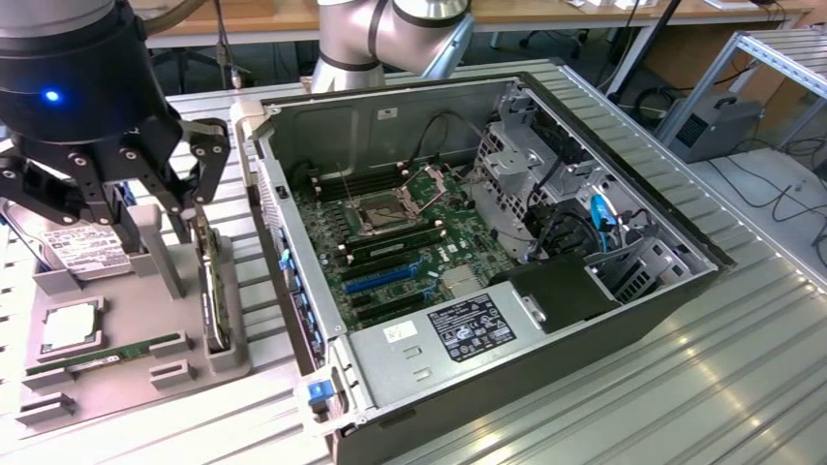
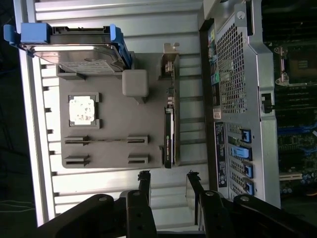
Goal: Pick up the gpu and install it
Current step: 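Pick up the gpu and move the gpu toward the slot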
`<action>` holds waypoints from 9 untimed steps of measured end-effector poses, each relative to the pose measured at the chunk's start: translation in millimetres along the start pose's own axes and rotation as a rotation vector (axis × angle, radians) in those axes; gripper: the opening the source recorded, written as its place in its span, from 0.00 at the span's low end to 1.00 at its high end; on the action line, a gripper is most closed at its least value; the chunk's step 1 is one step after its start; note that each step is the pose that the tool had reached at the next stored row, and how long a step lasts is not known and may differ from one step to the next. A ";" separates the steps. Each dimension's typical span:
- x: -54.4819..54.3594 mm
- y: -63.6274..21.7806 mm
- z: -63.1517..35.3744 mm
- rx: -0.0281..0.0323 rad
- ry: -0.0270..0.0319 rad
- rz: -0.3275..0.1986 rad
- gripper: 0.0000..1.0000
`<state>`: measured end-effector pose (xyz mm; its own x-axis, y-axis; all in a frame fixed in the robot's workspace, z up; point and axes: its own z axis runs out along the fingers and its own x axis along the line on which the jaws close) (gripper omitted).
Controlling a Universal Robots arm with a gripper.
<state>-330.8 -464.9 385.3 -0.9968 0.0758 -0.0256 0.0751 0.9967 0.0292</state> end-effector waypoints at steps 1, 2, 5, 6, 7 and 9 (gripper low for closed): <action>0.0 0.0 0.5 0.0000 0.0000 0.000 0.42; 0.0 0.0 1.0 0.0000 0.0000 0.000 0.42; 0.1 -0.1 2.5 0.0000 0.0000 0.000 0.42; 0.1 -0.1 2.8 0.0000 0.0000 0.000 0.42; 0.1 -0.1 3.2 -0.0001 0.0000 0.000 0.42; 0.1 -0.1 4.0 -0.0001 0.0000 0.000 0.42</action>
<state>-330.8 -464.9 381.3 -0.9968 0.0759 -0.0256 0.0751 0.9967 0.0293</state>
